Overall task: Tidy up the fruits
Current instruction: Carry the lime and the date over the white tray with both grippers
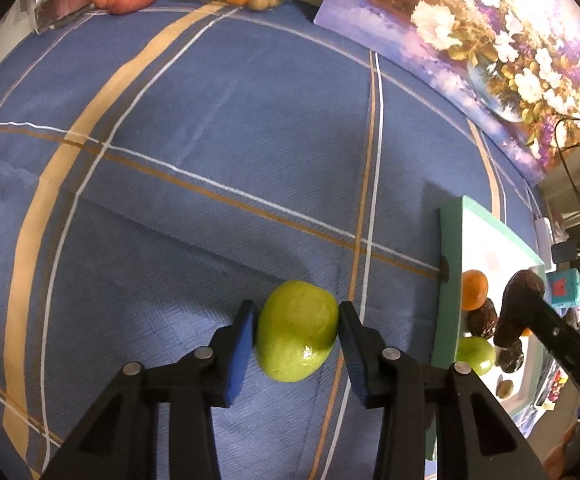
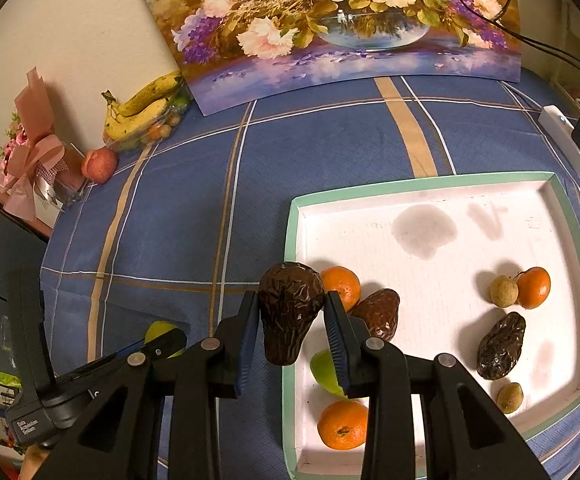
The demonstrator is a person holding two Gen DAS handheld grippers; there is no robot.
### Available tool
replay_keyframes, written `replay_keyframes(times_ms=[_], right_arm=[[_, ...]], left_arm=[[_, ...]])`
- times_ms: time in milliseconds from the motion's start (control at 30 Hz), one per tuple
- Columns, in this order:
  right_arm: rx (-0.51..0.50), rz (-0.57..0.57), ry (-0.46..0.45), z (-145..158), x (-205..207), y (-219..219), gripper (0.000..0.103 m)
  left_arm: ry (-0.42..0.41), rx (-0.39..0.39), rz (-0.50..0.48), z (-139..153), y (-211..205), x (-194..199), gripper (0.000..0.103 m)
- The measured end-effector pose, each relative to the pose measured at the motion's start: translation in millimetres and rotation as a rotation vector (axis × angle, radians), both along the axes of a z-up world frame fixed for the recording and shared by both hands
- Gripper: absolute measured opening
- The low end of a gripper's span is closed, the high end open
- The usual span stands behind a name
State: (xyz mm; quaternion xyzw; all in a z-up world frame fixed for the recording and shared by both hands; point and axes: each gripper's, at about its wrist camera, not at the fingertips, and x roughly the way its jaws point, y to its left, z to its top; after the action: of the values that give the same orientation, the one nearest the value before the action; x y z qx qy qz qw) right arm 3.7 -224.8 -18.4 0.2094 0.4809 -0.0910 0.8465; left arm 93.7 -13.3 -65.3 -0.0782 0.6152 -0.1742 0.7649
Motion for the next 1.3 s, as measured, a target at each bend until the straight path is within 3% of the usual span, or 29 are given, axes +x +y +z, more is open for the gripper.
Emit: replay_keyframes(times_ms=[667, 1300], right_arm=[[0.013, -0.029, -0.019, 3.0, -8.5, -13.6, 0.035], [-0.047, -0.27, 0.0, 10.1, -69.7, -108.9, 0.035]], left_arm=[[-0.146, -0.08, -0.008, 40.2, -11.3, -14.6, 0.044], [-0.197, -0.127, -0.281, 57.7, -110.8, -65.6, 0.044]])
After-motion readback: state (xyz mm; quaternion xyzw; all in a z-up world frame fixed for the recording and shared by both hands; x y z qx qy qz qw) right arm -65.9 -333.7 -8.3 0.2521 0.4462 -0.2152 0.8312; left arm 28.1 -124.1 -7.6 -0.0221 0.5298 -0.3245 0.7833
